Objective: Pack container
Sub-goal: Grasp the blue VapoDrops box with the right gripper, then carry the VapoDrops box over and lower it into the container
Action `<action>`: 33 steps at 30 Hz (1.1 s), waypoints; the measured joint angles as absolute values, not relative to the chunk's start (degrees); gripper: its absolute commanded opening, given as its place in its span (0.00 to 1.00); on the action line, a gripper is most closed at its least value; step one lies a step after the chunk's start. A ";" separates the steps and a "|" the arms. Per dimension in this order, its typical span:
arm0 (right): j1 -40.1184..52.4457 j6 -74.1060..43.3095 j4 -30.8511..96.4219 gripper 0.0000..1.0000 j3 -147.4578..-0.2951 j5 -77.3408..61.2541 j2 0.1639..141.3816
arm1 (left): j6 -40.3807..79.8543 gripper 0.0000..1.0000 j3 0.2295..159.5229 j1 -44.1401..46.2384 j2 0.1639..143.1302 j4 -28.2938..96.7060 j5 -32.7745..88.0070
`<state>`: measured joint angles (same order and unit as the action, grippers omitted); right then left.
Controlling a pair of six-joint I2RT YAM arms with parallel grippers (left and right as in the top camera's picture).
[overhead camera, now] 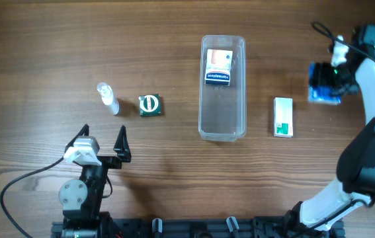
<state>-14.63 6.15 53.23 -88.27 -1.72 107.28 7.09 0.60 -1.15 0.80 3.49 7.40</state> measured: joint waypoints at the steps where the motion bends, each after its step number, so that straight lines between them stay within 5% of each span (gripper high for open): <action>1: -13.26 5.30 53.82 0.74 -89.52 -1.76 106.65 | 7.09 1.00 0.60 -1.15 0.80 3.49 7.40; 15: 16.08 -16.01 45.52 0.75 -95.39 2.07 101.71 | 7.09 1.00 0.60 -1.15 0.80 3.49 7.40; 33: 21.85 -30.02 38.15 0.75 -95.39 9.67 116.42 | 7.09 1.00 0.60 -1.15 0.80 3.49 7.40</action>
